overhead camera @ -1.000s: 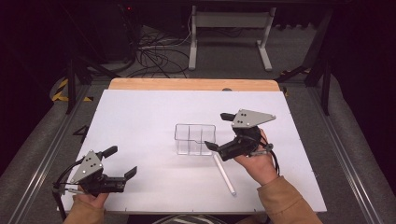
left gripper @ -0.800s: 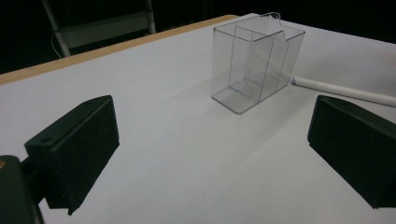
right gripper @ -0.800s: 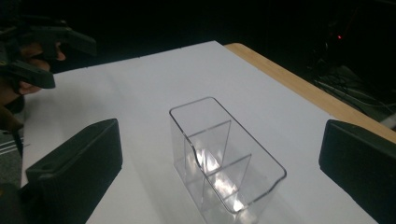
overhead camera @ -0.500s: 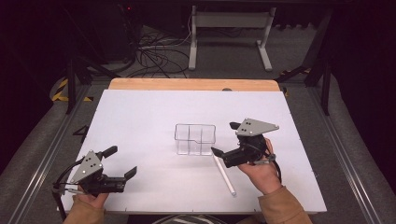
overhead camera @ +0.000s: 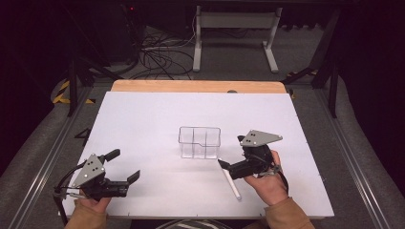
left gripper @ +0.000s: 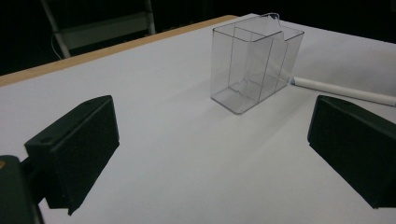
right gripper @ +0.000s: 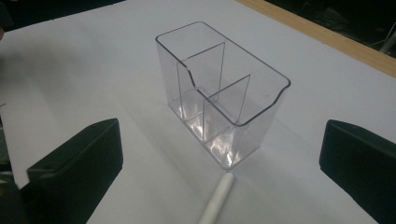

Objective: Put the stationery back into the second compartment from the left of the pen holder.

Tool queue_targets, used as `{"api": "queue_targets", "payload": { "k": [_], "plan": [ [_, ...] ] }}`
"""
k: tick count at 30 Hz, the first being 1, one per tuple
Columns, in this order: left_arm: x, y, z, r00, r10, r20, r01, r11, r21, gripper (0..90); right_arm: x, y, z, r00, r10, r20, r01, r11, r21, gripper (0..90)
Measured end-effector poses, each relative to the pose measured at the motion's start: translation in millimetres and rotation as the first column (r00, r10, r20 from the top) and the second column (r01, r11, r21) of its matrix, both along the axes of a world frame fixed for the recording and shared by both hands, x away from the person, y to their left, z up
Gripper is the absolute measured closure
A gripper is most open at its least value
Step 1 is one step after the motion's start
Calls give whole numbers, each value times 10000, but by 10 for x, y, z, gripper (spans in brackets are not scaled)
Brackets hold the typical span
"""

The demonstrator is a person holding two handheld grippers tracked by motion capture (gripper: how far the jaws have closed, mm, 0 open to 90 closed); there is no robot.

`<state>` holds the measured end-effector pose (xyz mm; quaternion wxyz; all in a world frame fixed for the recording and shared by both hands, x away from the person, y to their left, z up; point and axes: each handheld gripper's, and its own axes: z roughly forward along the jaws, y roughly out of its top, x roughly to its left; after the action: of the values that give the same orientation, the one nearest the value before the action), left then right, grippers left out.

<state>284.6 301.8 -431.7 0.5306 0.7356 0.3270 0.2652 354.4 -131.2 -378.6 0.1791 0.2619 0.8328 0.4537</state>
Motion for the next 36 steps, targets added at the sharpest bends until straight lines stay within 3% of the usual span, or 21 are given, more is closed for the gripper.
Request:
{"api": "queue_targets", "payload": {
  "k": [7, 17, 22, 30, 33, 36],
  "plan": [
    [-14, 11, 2, 10000, 57, 33, -57, 10000, -43, 29, 8, 3, -110, 9982, -73, -598, 52, 9993, -361, 14],
    [-14, 6, -2, 10000, 54, 4, -54, 10000, -39, 29, 46, 78, -220, 9897, -769, -1204, 620, 9905, -1225, 79],
    [-14, 7, -1, 10000, 42, 14, -42, 10000, -34, 29, 80, 114, -288, 9800, -1099, -1658, 812, 9819, -1709, 131],
    [-13, 5, -2, 10000, 37, -8, -37, 10000, -50, 29, 112, 180, -373, 9660, -1724, -1925, 1208, 9598, -2532, 210],
    [-14, 1, -3, 10000, 32, -34, -32, 10000, -35, 29, 147, 208, -416, 9530, -2093, -2192, 1385, 9440, -2993, 250],
    [-14, 0, -3, 10000, 31, -32, -31, 10000, -36, 29, 167, 226, -442, 9411, -2260, -2516, 1434, 9403, -3086, 275]
  ]
}}
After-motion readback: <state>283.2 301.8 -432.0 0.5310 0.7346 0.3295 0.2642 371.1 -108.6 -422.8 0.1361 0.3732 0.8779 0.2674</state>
